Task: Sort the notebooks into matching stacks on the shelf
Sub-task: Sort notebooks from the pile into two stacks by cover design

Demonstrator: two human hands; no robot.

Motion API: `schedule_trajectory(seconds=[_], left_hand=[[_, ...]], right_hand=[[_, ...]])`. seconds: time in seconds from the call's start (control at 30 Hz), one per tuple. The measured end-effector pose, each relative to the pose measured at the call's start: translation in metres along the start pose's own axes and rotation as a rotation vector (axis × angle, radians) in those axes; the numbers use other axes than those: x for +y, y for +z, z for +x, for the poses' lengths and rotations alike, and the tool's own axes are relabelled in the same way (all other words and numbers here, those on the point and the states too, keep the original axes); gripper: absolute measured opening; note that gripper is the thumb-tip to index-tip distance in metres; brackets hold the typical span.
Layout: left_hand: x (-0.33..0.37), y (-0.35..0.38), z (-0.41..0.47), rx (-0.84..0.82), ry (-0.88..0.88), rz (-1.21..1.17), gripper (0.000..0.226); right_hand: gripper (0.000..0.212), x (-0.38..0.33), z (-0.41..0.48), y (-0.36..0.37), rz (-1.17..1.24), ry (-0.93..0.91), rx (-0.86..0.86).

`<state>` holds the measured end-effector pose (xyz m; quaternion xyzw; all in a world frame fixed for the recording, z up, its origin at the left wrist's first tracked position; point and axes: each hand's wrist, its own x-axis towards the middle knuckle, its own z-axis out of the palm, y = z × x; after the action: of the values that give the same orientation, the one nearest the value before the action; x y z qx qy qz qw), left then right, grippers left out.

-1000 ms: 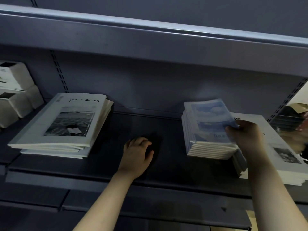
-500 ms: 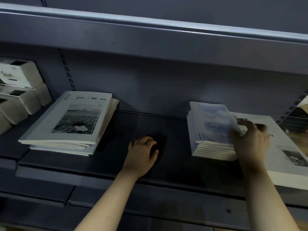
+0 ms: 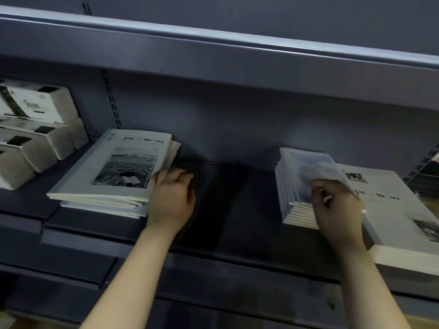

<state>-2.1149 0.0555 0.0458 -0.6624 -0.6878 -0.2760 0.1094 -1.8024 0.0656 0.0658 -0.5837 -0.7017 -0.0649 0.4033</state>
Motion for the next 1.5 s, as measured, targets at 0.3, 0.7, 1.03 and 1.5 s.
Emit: schedule_trajectory(seconds=[0.3, 0.7, 1.03, 1.5], left_hand=[[-0.053, -0.028, -0.007, -0.172, -0.149, 0.1, 0.056], [-0.07, -0.054, -0.002, -0.061, -0.192, -0.02, 0.03], [-0.059, -0.053, -0.007, -0.081, -0.056, 0.06, 0.02], [-0.102, -0.068, -0.012, -0.085, -0.406, 0.102, 0.036]], right_hand=[[0.024, -0.054, -0.026, 0.045, 0.278, 0.016, -0.204], [0.034, -0.058, -0.047, 0.086, 0.443, 0.159, -0.325], [0.041, -0.062, -0.047, 0.095, 0.478, 0.174, -0.344], [0.033, -0.068, -0.045, 0.105, 0.511, 0.143, -0.407]])
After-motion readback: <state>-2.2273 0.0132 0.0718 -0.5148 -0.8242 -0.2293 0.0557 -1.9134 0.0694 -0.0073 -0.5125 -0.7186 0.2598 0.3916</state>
